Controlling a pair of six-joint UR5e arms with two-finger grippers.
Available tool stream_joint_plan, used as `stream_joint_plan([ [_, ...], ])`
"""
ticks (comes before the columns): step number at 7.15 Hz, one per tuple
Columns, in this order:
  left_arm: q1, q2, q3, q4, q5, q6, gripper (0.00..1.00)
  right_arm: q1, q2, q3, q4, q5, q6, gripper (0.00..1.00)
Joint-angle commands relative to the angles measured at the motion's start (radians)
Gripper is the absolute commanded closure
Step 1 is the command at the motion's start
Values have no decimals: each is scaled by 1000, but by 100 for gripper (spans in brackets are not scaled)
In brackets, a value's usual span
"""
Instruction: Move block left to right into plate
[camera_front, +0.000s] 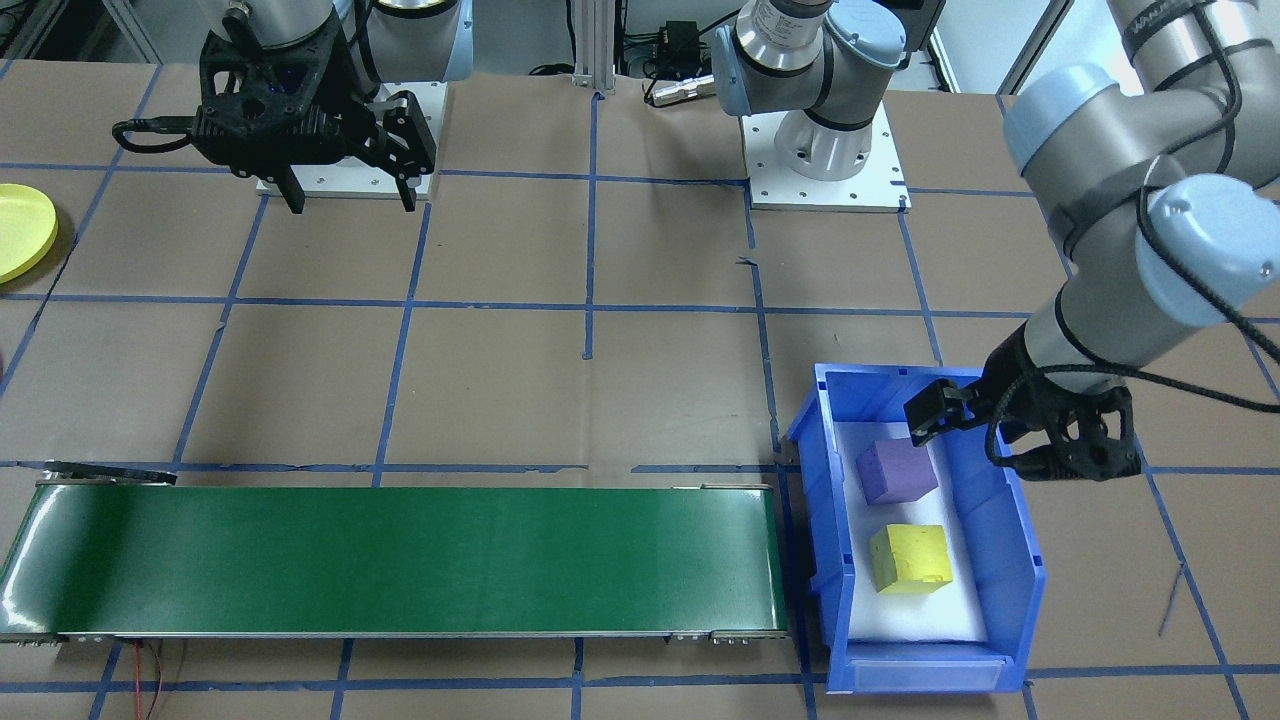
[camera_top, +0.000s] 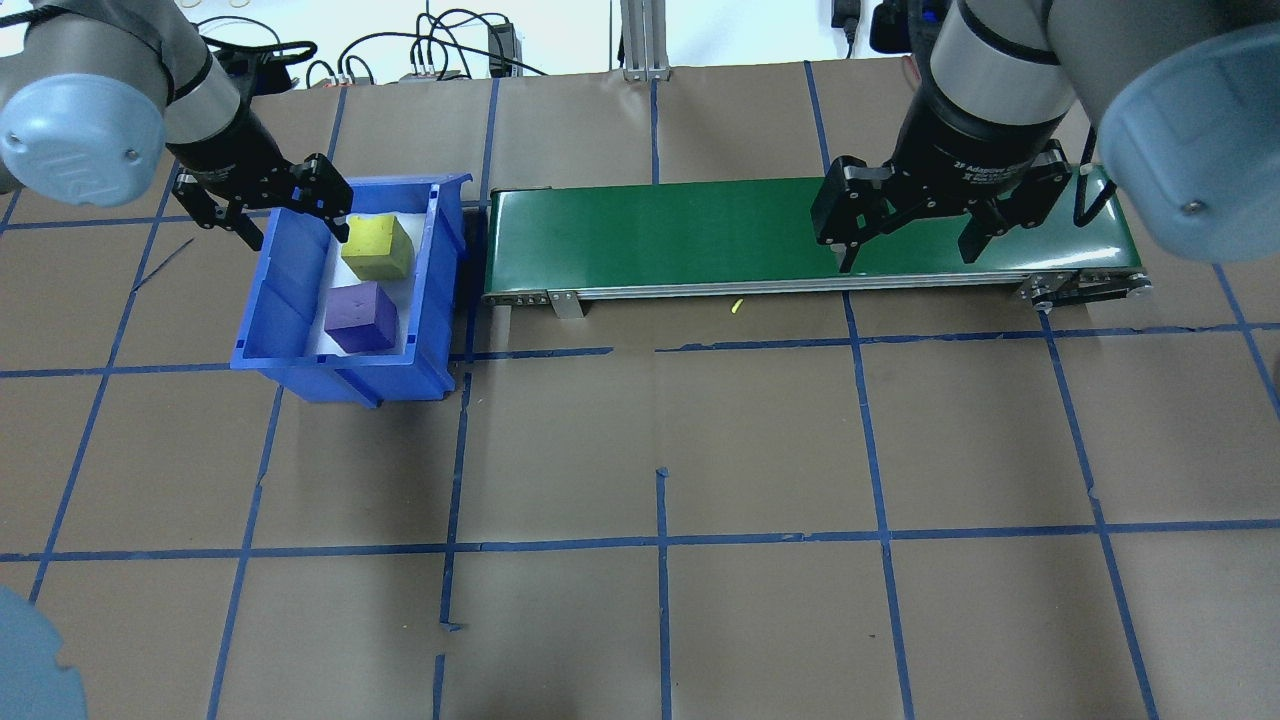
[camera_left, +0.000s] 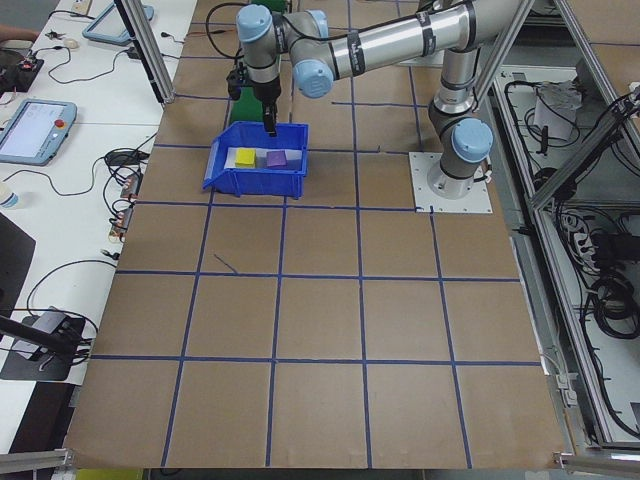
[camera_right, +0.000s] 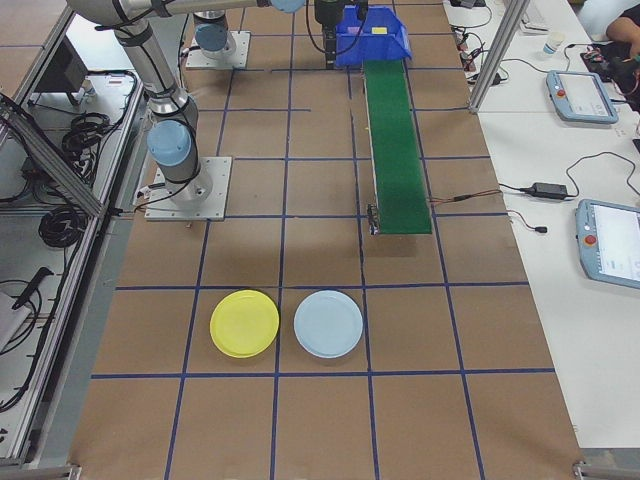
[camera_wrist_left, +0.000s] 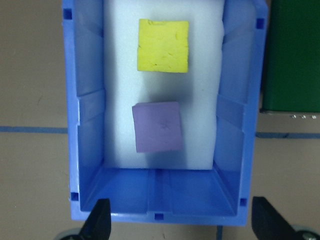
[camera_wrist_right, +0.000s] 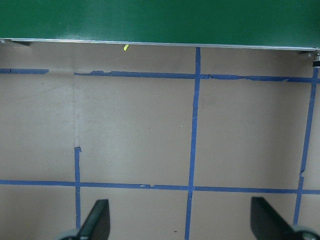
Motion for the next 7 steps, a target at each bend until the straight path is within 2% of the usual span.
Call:
stream_joint_plan([
  [1,3,-72,-30,75,-1,-2,0,0,0,0,1,0,-1,0],
  [3,3,-73,-119,134,-1,-3,0,0,0,0,1,0,-1,0],
  [5,3,-101,-138,165,-7,-17,0,1,0,0,0,1,0,0],
  [6,3,-115,-138,165,-50,-11,2,0,0,0,0,1,0,0],
  [7,3,-118,-140,162,-53,-8,21,1,0,0,0,1,0,0],
])
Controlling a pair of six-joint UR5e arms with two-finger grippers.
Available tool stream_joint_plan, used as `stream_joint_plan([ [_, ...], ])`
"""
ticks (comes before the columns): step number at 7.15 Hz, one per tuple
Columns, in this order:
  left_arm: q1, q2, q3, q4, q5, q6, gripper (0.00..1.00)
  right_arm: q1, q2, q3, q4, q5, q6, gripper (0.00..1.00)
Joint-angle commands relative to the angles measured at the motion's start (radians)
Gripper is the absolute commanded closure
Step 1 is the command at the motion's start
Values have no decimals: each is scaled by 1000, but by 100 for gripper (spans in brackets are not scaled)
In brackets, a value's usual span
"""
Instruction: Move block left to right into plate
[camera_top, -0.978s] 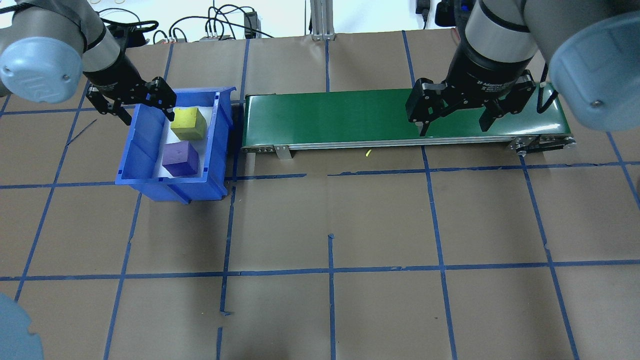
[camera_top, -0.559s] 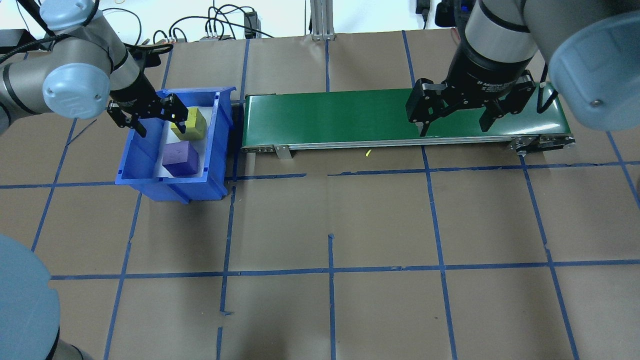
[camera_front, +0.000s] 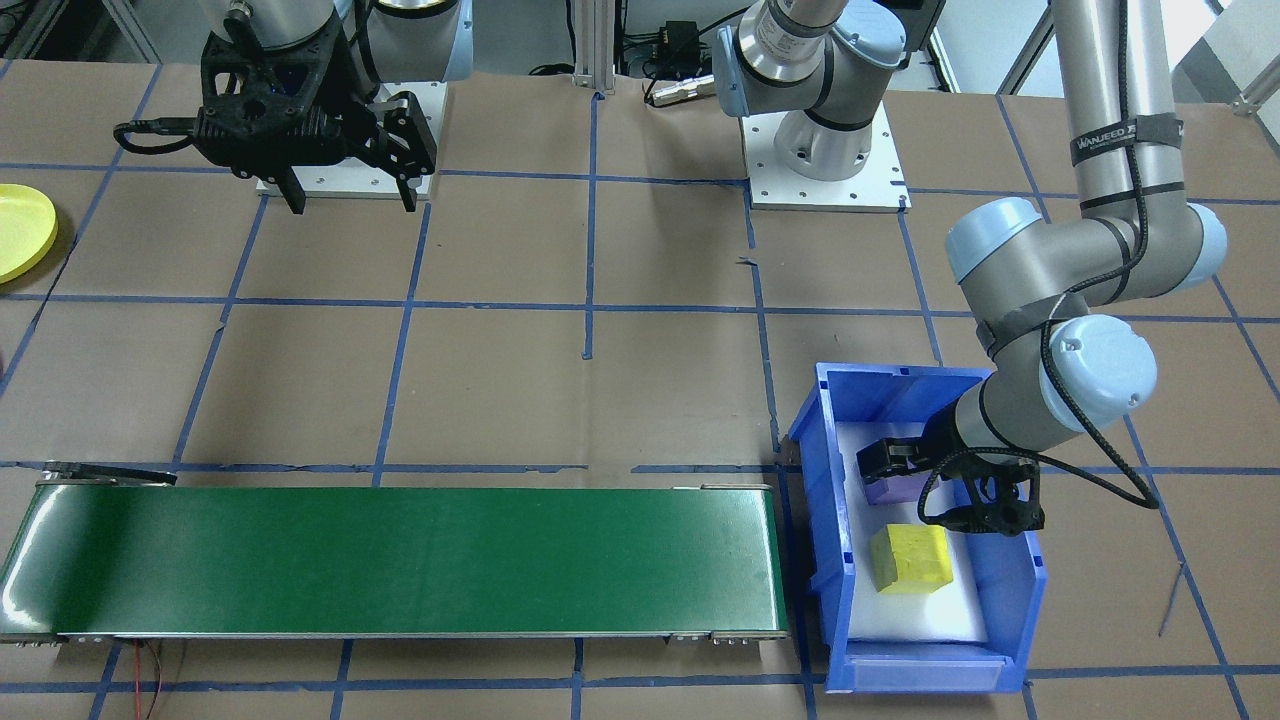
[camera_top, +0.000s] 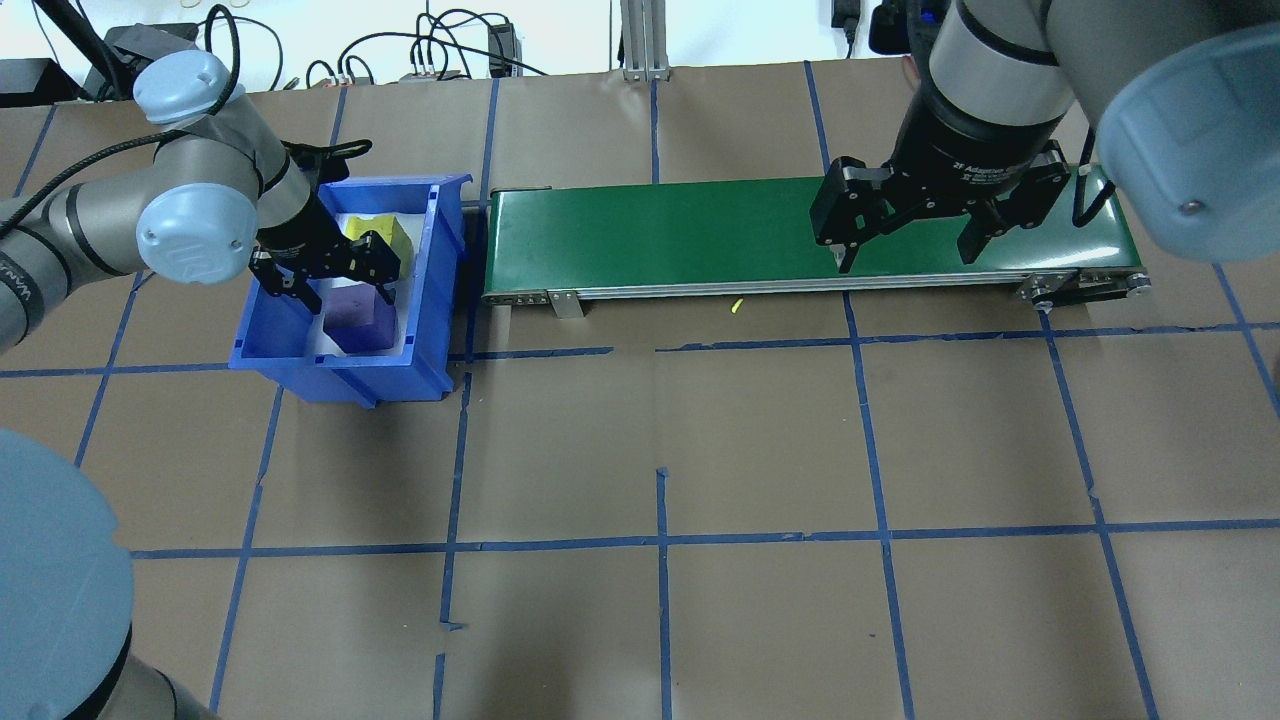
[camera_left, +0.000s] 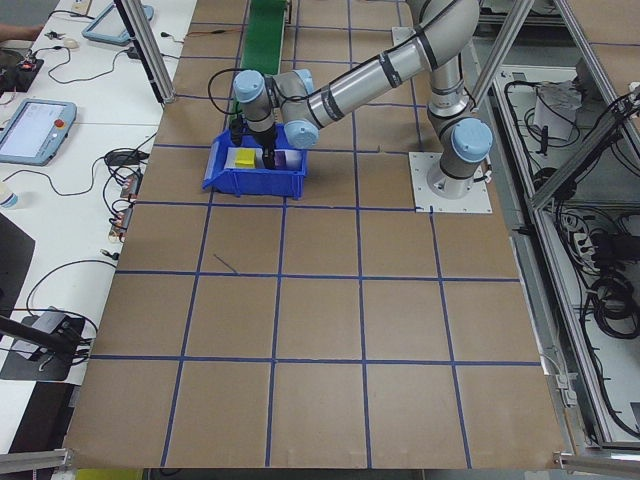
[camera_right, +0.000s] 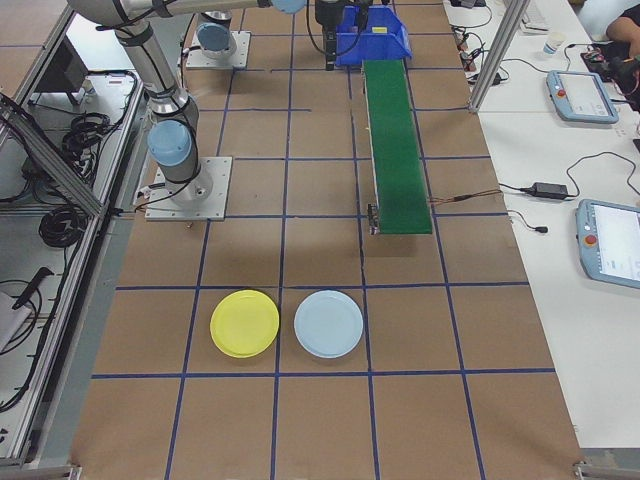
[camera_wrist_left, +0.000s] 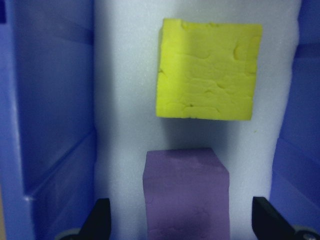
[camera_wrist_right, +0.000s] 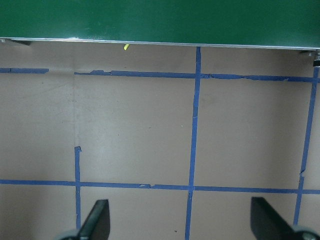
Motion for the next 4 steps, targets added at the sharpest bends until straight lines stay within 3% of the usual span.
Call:
stream_joint_plan([
  [1,-2,-5,-3,-11,-10,10,53,1,0,2,0,0,0,0],
  [2,-2,2,-3,-14,-4,13,71,-1,0,0,0,0,0,0],
  [4,-6,31,37,-41,-5,7,78,1,0,0,0,0,0,0],
])
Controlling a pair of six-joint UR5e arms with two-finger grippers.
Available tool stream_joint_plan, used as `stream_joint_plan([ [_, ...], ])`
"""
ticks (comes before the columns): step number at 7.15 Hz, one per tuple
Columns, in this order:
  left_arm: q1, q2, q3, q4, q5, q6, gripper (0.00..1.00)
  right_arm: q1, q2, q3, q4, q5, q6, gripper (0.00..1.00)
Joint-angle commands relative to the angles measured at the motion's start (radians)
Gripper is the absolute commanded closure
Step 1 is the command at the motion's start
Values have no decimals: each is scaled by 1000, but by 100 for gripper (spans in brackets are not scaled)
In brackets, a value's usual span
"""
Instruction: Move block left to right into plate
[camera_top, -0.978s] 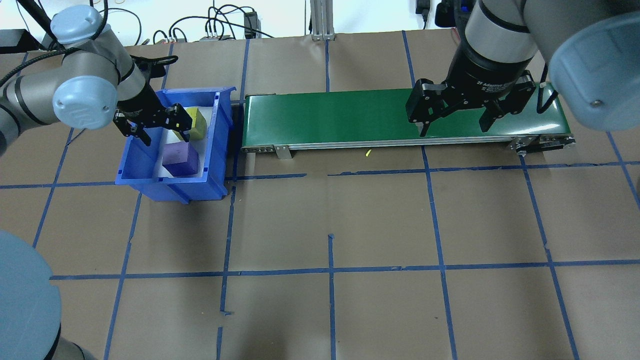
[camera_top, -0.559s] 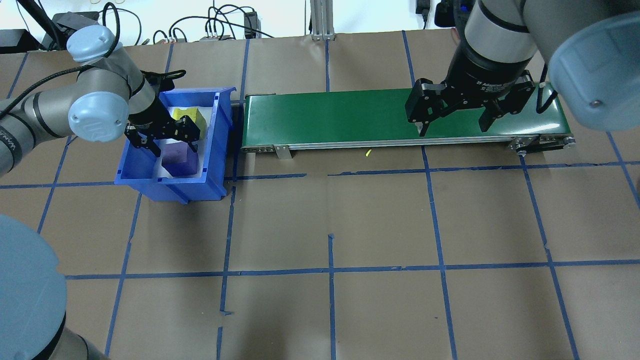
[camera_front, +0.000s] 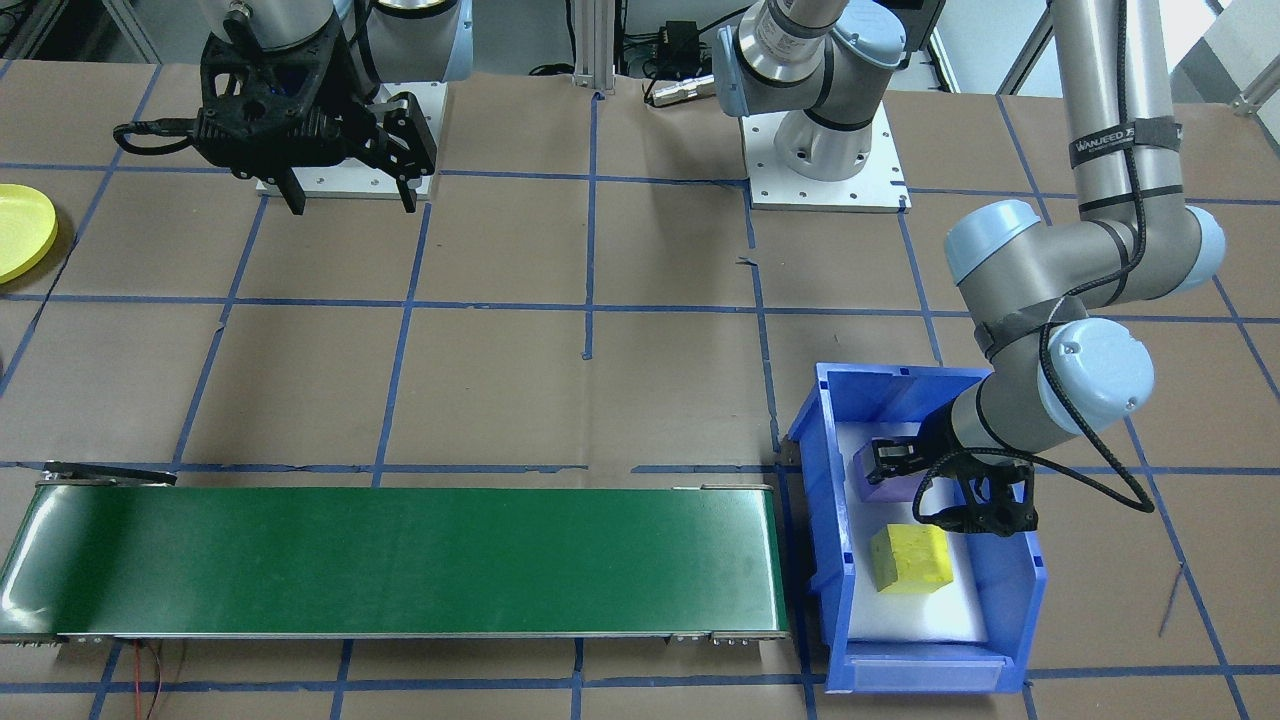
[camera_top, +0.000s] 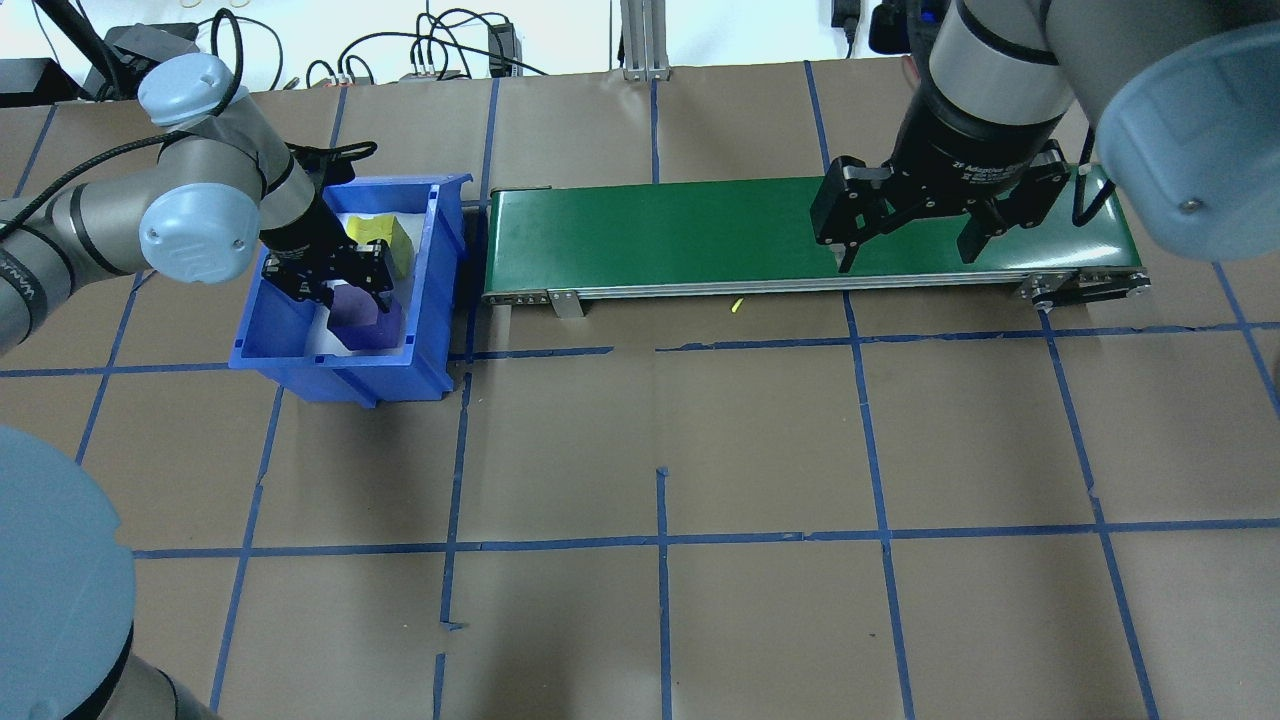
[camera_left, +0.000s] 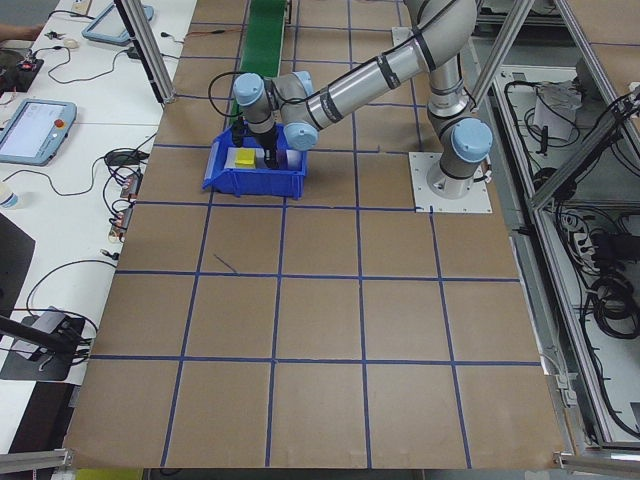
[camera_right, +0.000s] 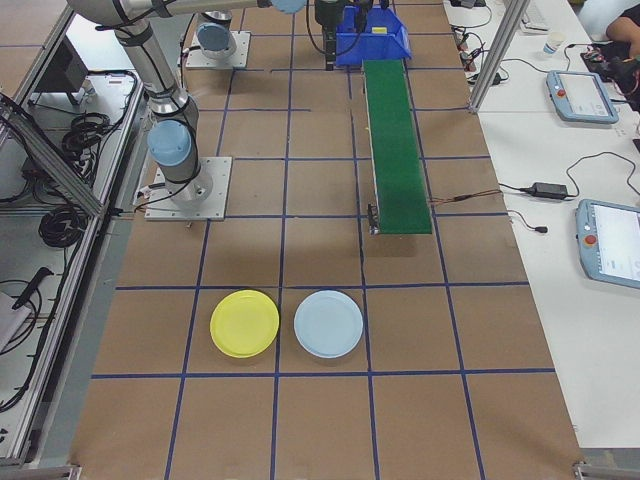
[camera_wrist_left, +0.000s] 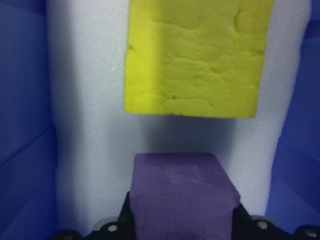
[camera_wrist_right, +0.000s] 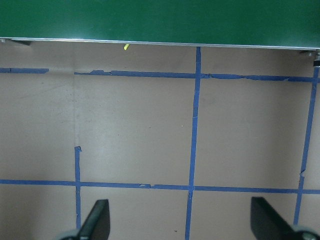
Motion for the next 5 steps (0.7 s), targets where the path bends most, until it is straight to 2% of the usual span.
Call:
stream_joint_plan([
  [1,-16,42,73,-100,-12,-23,78,0,0,0,0,0,2,0],
  [3,-90,82,197,-212,-6,-130,77,-1,0,0,0,0,2,0],
  [5,-192,81,281,-219,-13,-239,77,0,0,0,0,2,2,0],
])
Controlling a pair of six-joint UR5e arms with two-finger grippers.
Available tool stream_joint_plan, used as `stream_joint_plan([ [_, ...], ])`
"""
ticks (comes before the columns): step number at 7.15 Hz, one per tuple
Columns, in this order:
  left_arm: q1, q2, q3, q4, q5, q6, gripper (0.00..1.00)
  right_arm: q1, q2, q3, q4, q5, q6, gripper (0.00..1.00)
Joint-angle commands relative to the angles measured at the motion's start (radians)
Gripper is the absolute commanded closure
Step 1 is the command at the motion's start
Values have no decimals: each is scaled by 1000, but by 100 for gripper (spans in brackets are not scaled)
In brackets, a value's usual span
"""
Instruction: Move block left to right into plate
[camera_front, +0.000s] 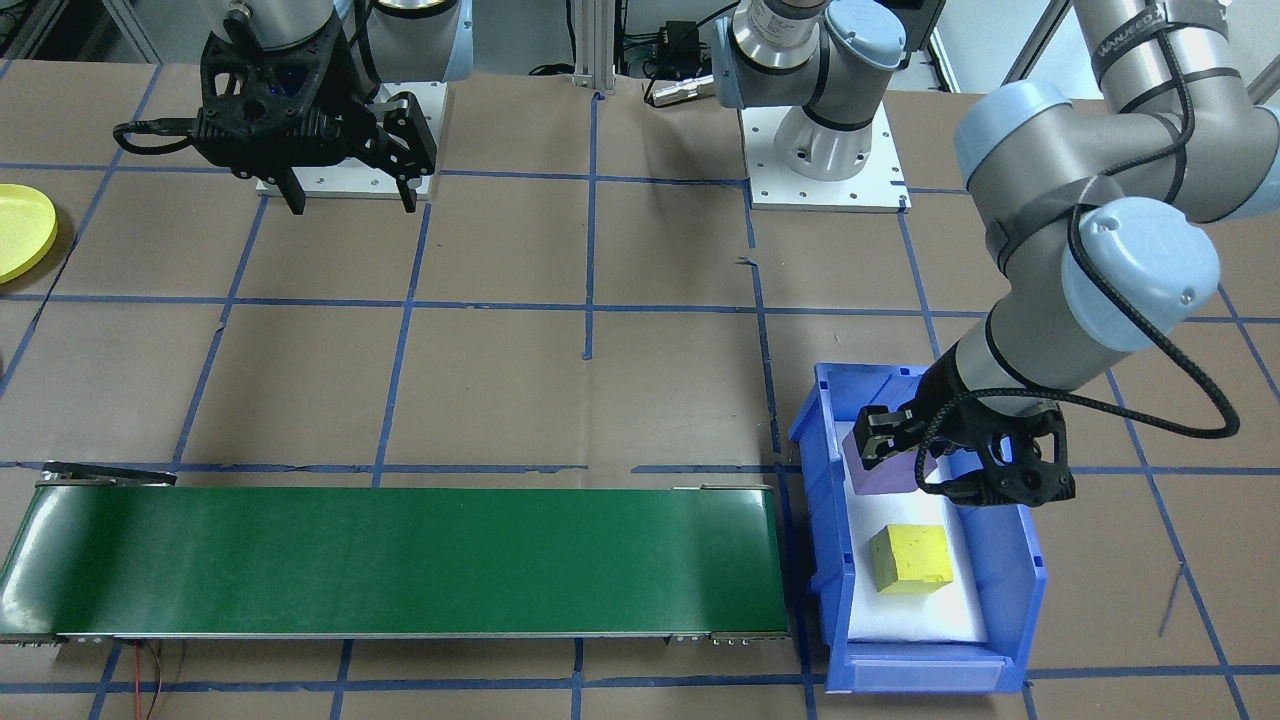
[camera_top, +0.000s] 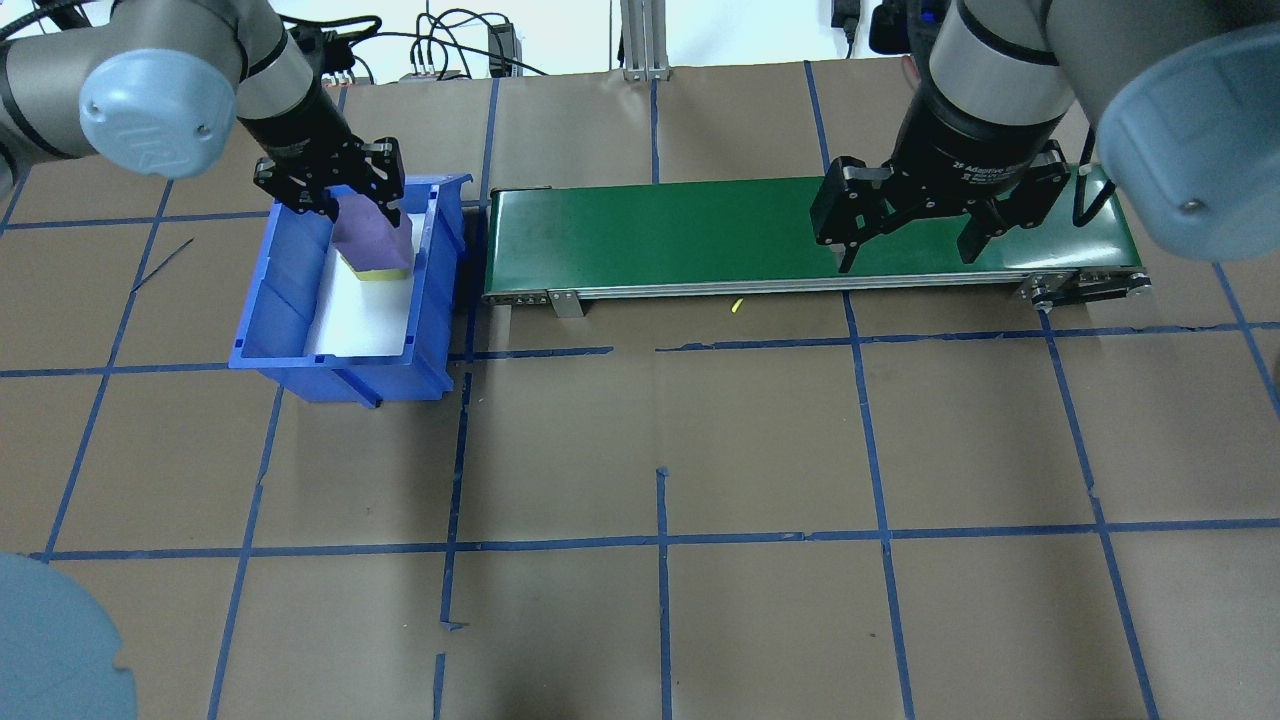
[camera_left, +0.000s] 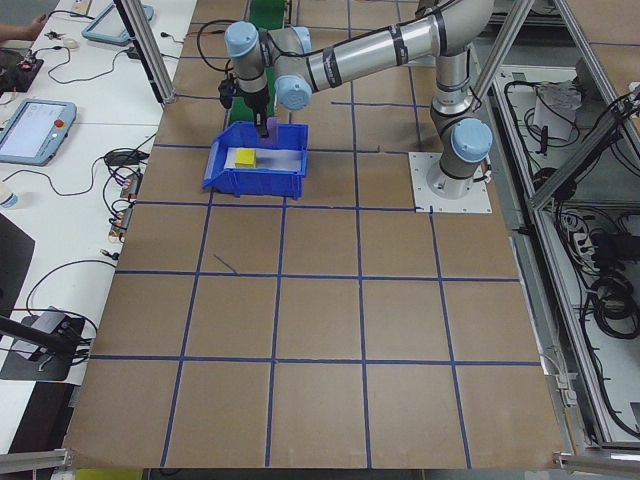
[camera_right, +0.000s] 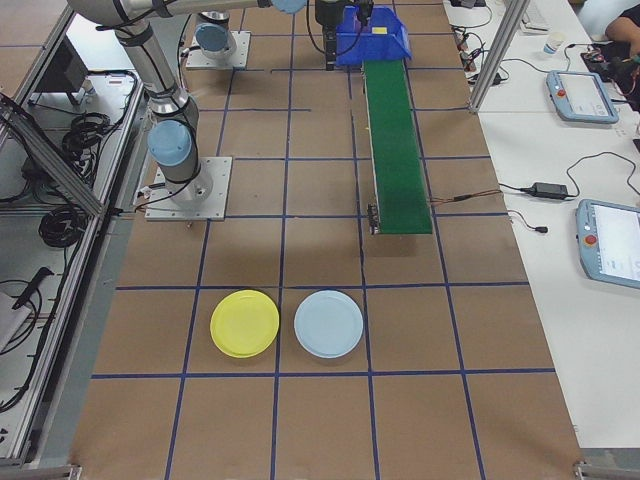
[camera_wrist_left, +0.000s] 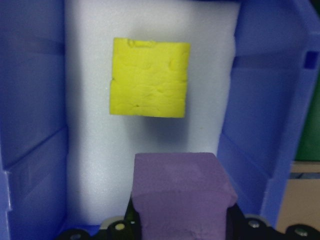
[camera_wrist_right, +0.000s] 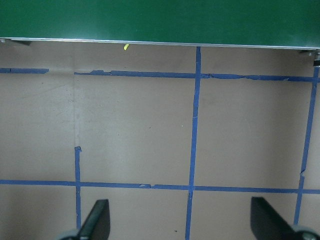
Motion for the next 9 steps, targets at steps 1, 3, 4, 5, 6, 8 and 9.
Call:
stream_joint_plan([
  [1,-104,-13,47,15,-6,-102,77,0,0,1,0,0,2,0],
  [3,-179,-100,45,181,-18,-117,76,-1,0,1,0,1,2,0],
  [4,-201,-140,43,222,-16,-111,75,0,0,1,0,1,2,0],
  [5,-201,-151,39,224,-19,-112,71,0,0,1,0,1,2,0],
  [6,-203,-174,19,285,-19,-110,62,0,0,1,0,1,2,0],
  [8,-204,-182,-67,412,-45,-112,1,-1,0,0,0,1,0,0],
  [9,-204,-182,-68,413,-56,-114,0,-1,0,0,0,1,0,0],
])
